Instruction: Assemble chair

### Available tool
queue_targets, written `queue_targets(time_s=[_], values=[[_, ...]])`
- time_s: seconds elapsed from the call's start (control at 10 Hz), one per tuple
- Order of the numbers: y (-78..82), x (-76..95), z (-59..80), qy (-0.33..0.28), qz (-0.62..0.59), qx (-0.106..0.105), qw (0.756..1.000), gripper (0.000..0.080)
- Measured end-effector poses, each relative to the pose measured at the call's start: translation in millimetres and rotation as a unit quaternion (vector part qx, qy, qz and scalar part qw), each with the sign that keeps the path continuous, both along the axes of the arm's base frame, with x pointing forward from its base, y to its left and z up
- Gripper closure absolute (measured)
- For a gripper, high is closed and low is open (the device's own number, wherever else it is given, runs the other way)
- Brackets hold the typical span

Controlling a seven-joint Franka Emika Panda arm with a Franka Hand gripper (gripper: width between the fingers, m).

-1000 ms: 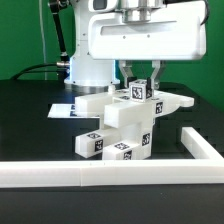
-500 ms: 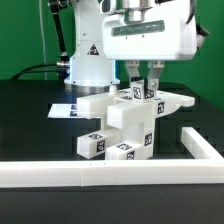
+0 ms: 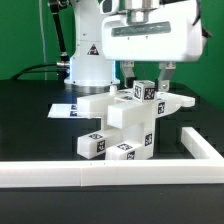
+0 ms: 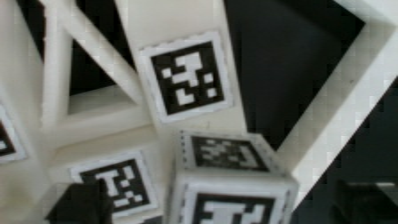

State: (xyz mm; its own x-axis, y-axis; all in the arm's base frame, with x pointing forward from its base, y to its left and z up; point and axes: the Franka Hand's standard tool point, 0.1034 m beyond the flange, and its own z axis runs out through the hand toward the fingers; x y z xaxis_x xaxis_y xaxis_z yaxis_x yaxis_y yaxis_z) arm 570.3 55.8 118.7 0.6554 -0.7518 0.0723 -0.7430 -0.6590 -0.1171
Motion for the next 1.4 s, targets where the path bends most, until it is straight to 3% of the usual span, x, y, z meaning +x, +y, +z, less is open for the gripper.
queue_targets(time_s=[0.4,1.0,1.2,1.3,1.4], values=[[5.4,-0.1,-1.1,-0.004,0.164,-0.025,0.986,0.0151],[-2.0,-1.3,-2.5,-0.005,0.409,-0.066,0.910,0.0151],[-4.4,-1.2,-2.5,-0.001,0.496,-0.084,0.864,0.0151],[-4.5,-1.2,-2.5,-0.001,0.510,-0.085,0.856,0.0151],[-4.8,-1.2,-2.6,-0.001,0.510,-0.086,0.856,0.0284]])
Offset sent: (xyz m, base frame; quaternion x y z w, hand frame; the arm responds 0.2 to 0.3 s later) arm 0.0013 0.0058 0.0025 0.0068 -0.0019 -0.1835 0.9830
